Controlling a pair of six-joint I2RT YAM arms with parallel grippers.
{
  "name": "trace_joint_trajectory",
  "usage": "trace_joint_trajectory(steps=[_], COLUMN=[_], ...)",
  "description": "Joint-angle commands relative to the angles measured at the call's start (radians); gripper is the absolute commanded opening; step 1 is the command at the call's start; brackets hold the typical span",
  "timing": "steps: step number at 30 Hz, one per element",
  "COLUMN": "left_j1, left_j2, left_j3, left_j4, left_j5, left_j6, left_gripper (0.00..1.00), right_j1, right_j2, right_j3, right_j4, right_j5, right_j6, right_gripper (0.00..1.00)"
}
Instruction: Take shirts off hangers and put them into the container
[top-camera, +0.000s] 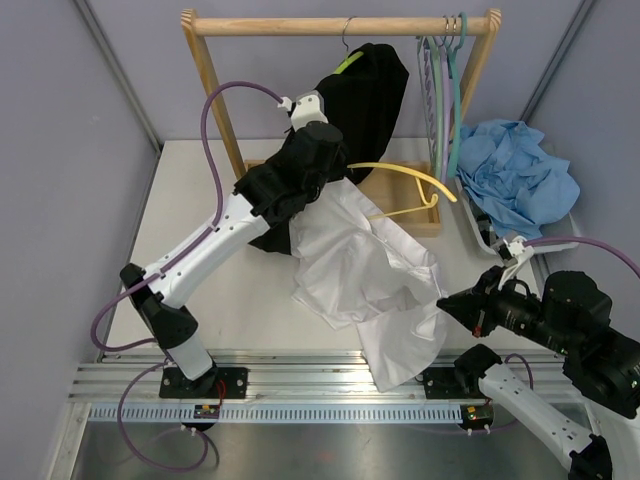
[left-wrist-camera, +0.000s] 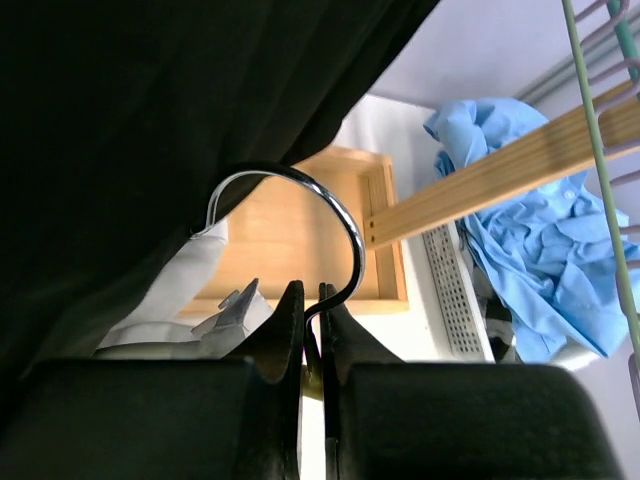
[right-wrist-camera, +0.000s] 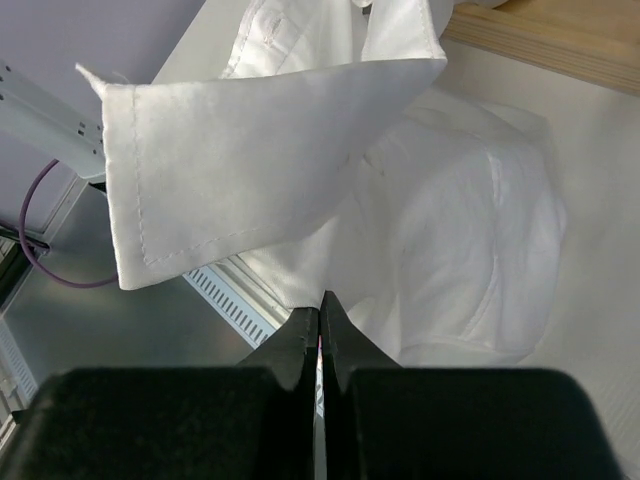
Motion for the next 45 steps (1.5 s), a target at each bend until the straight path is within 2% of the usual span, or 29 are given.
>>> trace_joint_trajectory(steps=[1, 4, 5, 7, 9, 10, 11, 13, 14, 17, 18, 21, 22, 25, 28, 29, 31, 34, 45], left_j1=[0.049, 0.049, 0.047, 0.049, 0.049, 0.047, 0.041, 0.023, -0.007, -0.061, -0.087, -0.118, -0.124, -0.130, -0.138, -0.138, -0.141, -0.161, -0.135], left_j2=[-0.050, -0.153, -0.196, -0.335, -0.415, -0.490, -0.518, -0.569, -0.579, -0.593, -0.595, -0.598, -0.601, -0.595, -0.587, -0.589, -0.586, -0.586, -0.613], left_j3=[0.040, -0.082, -0.142, -0.333, -0.432, -0.526, -0.562, -0.631, -0.644, -0.659, -0.661, -0.678, -0.690, -0.733, -0.815, -0.843, -0.901, -0.871, -0.825], left_j4=[0.047, 0.116, 0.214, 0.332, 0.464, 0.507, 0.574, 0.603, 0.606, 0.610, 0.612, 0.636, 0.638, 0.695, 0.773, 0.832, 0.851, 0.721, 0.825], left_j5=[-0.007, 0.099, 0.181, 0.259, 0.331, 0.351, 0.392, 0.430, 0.432, 0.421, 0.420, 0.424, 0.435, 0.499, 0.623, 0.642, 0.674, 0.687, 0.814], left_j6=[0.000, -0.046, -0.069, -0.098, -0.158, -0.170, -0.187, -0.224, -0.222, -0.200, -0.193, -0.192, -0.201, -0.280, -0.399, -0.463, -0.517, -0.525, -0.644], left_gripper=[0.00, 0.00, 0.00, 0.00, 0.00, 0.00, 0.00, 0.00, 0.00, 0.00, 0.00, 0.00, 0.00, 0.00, 0.00, 0.00, 0.00, 0.00, 0.00], right_j1=[-0.001, -0.001, -0.001, -0.001, -0.001, -0.001, -0.001, -0.001, -0.001, -0.001, -0.001, -0.001, -0.001, -0.001, -0.001, -0.001, -0.001, -0.001, -0.001], right_j2=[-0.033, -0.024, -0.013, 0.000, 0.017, 0.023, 0.036, 0.045, 0.051, 0.065, 0.070, 0.076, 0.076, 0.082, 0.093, 0.099, 0.105, 0.111, 0.126], right_j3=[0.002, -0.020, -0.026, -0.035, -0.035, -0.033, -0.032, -0.026, -0.024, -0.012, -0.004, 0.011, 0.026, 0.060, 0.075, 0.075, 0.074, 0.066, 0.043], right_j4=[-0.067, -0.070, -0.072, -0.076, -0.085, -0.095, -0.098, -0.099, -0.098, -0.093, -0.092, -0.084, -0.078, -0.053, -0.026, -0.020, -0.006, 0.003, 0.033], right_j5=[0.001, -0.024, -0.033, -0.041, -0.048, -0.045, -0.044, -0.042, -0.039, -0.036, -0.033, -0.012, 0.007, 0.034, 0.037, 0.036, 0.028, 0.024, 0.005], right_j6=[0.011, 0.003, 0.000, -0.001, -0.013, -0.020, -0.023, -0.029, -0.030, -0.033, -0.032, -0.030, -0.029, -0.027, -0.026, -0.026, -0.027, -0.030, -0.033], right_gripper=[0.00, 0.00, 0.00, 0.00, 0.03, 0.11, 0.29, 0.40, 0.57, 0.62, 0.72, 0.76, 0.83, 0.85, 0.86, 0.86, 0.86, 0.86, 0.85])
